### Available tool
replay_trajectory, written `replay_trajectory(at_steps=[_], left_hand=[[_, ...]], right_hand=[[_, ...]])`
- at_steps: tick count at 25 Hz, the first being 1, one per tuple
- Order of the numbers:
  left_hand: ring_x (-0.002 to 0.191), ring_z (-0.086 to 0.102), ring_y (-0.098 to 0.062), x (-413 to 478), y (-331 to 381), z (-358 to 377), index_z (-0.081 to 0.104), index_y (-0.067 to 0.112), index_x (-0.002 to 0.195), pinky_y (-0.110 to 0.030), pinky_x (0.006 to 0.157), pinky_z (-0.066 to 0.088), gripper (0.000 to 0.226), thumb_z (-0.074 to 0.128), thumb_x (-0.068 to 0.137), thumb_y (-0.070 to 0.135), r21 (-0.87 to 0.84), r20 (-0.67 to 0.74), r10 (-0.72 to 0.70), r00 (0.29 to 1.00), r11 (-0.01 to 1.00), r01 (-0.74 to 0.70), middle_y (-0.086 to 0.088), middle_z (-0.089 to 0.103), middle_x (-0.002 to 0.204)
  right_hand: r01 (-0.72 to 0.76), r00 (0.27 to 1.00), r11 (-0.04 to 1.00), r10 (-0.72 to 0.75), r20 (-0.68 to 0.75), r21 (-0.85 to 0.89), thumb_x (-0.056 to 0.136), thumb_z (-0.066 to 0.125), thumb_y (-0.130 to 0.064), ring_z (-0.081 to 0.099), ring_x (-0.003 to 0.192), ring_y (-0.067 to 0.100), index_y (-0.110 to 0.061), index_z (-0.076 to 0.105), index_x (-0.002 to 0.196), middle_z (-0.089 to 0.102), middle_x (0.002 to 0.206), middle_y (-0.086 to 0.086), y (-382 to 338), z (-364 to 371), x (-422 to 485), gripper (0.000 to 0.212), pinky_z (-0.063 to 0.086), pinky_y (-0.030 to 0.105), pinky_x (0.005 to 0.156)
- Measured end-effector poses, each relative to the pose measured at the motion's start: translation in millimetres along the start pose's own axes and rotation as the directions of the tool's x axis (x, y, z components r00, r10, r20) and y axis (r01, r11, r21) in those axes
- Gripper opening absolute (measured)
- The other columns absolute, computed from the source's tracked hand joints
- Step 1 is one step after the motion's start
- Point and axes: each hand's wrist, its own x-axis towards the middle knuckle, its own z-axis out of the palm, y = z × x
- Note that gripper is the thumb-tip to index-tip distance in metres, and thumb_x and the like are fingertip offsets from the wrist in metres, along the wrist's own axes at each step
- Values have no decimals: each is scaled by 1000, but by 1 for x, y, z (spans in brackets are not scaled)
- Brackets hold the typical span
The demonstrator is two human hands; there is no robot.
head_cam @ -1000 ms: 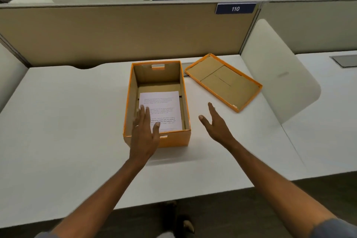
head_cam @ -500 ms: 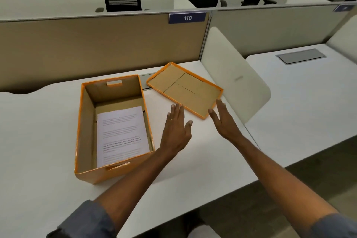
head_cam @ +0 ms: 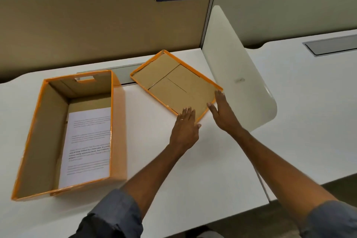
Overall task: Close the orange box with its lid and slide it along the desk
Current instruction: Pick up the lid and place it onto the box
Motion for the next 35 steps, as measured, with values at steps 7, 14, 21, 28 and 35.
replay_trajectory(at_steps=[7, 14, 21, 28, 35], left_hand=[[157, 21, -27, 19, -7, 55, 22, 7, 159, -45, 129, 9, 56, 28, 107, 29, 172, 47, -46, 998, 984, 37, -12, 27, 168], [147, 43, -27, -18, -45, 52, 62, 8, 135, -28, 124, 18, 37, 44, 102, 15, -126, -205, -155, 967, 983, 131, -12, 51, 154], [156, 22, -24, -10, -60, 25, 42, 5, 150, -26, 123, 20, 46, 42, 104, 8, -632, -246, -655, 714, 667, 394, -11, 20, 170], [150, 37, -27, -8, -56, 16, 28, 7, 157, -39, 124, 30, 70, 62, 98, 26, -715, -125, -673, 729, 571, 404, -11, 38, 163], [152, 33, -22, -27, -57, -2, 24, 14, 159, -44, 122, 35, 111, 85, 73, 50, -685, -196, -606, 771, 647, 335, -3, 32, 166]], right_hand=[[45, 993, 998, -40, 107, -53, 107, 41, -32, 10, 158, 27, -4, 13, 160, 13, 170, 14, 33, 3, 42, 66, 14, 39, 127], [-17, 984, 996, 31, 177, -84, 106, 46, -24, 1, 158, 30, -1, 8, 160, 4, 170, 17, 46, 15, 79, 69, 8, 39, 127], [-126, 954, 991, 132, 269, -37, 104, 51, -20, 28, 152, 35, 3, 19, 157, 29, 163, 21, 44, 36, 80, 65, 24, 42, 124], [-159, 952, 987, 142, 271, 39, 96, 61, -11, 38, 147, 33, -5, 24, 158, 38, 160, 16, 28, 26, 73, 73, 35, 47, 120], [-106, 972, 966, 51, 228, 238, 86, 45, 9, 60, 100, 27, -17, 57, 133, 66, 114, 12, 13, -3, 44, 55, 49, 40, 83]])
